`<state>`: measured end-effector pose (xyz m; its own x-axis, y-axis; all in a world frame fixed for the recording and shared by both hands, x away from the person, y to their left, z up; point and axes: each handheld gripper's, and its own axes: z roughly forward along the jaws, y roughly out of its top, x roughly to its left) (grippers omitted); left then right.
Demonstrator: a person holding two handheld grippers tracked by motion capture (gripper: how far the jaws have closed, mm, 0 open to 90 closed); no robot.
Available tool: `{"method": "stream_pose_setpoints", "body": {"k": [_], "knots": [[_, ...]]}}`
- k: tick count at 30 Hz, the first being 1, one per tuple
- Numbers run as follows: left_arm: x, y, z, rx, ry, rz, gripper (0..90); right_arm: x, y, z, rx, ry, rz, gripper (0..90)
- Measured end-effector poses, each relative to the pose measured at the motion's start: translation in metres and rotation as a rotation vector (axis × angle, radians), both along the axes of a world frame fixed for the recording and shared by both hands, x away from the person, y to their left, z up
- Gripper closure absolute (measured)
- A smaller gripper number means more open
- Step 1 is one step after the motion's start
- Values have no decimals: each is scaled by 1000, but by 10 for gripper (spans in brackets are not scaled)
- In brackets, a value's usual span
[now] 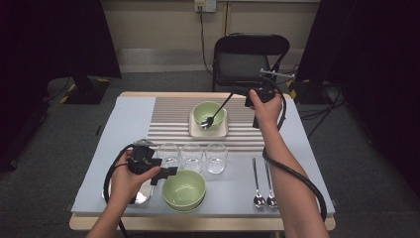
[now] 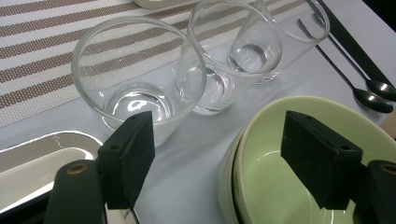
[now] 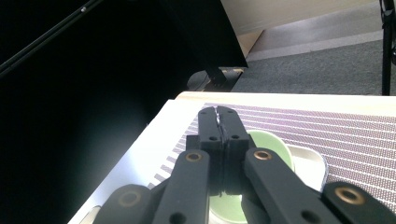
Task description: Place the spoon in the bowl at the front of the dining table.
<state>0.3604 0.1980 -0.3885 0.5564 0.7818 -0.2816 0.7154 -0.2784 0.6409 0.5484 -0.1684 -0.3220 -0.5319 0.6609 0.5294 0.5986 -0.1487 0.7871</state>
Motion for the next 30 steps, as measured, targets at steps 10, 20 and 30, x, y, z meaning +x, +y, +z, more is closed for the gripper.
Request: {"method": "stream_pose_setpoints", "body": {"k": [10,20,30], "knots": [[-2,3,-2,-2,4,2,260,6,-3,-3,-3,5,-17,900],[-4,4,-2,0,6,1,260,13,-4,-6,8,0,-30,900],[-5,4,-4,-7,11,-7,260,20,-7,-8,8,4,-52,899]]}}
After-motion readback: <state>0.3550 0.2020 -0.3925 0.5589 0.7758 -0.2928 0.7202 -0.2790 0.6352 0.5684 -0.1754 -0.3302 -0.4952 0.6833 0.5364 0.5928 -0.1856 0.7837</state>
